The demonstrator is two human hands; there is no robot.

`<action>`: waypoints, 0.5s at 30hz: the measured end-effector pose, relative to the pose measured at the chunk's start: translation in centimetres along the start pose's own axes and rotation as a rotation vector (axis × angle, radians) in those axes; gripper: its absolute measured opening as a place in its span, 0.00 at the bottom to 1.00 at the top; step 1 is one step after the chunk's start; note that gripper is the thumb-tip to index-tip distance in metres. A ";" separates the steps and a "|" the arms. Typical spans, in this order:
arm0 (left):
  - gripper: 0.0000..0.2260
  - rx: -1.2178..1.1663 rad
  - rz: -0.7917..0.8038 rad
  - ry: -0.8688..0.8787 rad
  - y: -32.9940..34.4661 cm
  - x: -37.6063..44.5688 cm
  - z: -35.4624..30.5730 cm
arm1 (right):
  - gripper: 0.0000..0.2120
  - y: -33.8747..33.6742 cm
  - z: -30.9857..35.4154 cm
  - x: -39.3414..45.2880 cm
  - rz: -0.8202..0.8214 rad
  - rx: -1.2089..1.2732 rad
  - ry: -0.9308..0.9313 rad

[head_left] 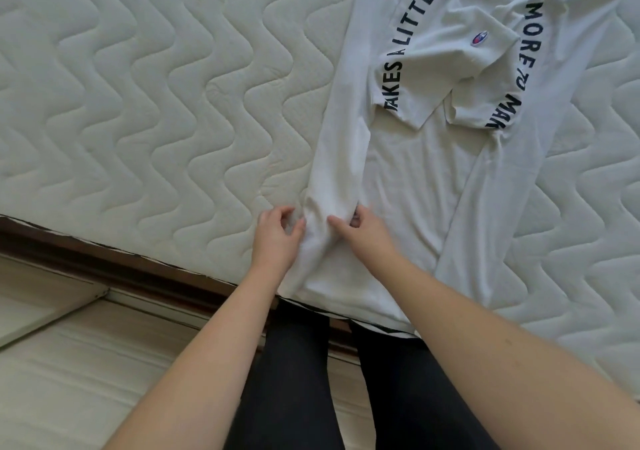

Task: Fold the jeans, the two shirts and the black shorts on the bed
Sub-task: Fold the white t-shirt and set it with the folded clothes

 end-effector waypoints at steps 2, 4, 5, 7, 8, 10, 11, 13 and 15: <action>0.15 0.004 0.064 -0.005 0.3 -0.1 0.0 | 0.19 0.7 -1.4 -0.5 0.117 0.016 0.081; 0.13 -0.019 0.157 -0.020 0.5 -0.5 0.0 | 0.15 1.3 -2.2 -1.3 0.194 0.056 0.117; 0.12 -0.035 0.187 -0.030 0.6 -0.8 0.1 | 0.12 1.4 -2.5 -1.7 0.189 0.047 0.106; 0.12 -0.063 0.217 -0.063 0.7 -1.4 0.5 | 0.10 1.5 -3.0 -2.5 0.122 0.005 0.071; 0.14 -0.079 0.230 -0.085 0.7 -1.6 0.9 | 0.10 1.6 -3.4 -2.8 0.100 -0.026 0.057; 0.18 -0.100 0.262 -0.113 0.8 -2.0 1.5 | 0.13 1.8 -4.1 -3.4 0.096 -0.089 0.058; 0.19 -0.099 0.282 -0.123 0.8 -2.2 1.8 | 0.15 1.9 -4.5 -3.6 0.101 -0.112 0.075; 0.19 -0.061 0.297 -0.132 0.9 -2.6 2.3 | 0.17 2.0 -5.0 -4.0 0.116 -0.109 0.109; 0.18 -0.043 0.305 -0.134 1.0 -3.0 2.8 | 0.22 2.1 -5.5 -4.4 0.126 -0.099 0.140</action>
Point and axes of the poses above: each hand's wrist, its own x-axis towards the middle knuckle, its own y-axis out of the palm, z = x × y, the point moved 2 cm from there along x, towards the middle knuckle, and after that the axes turned 8 degrees about x, right-handed, at the moved point
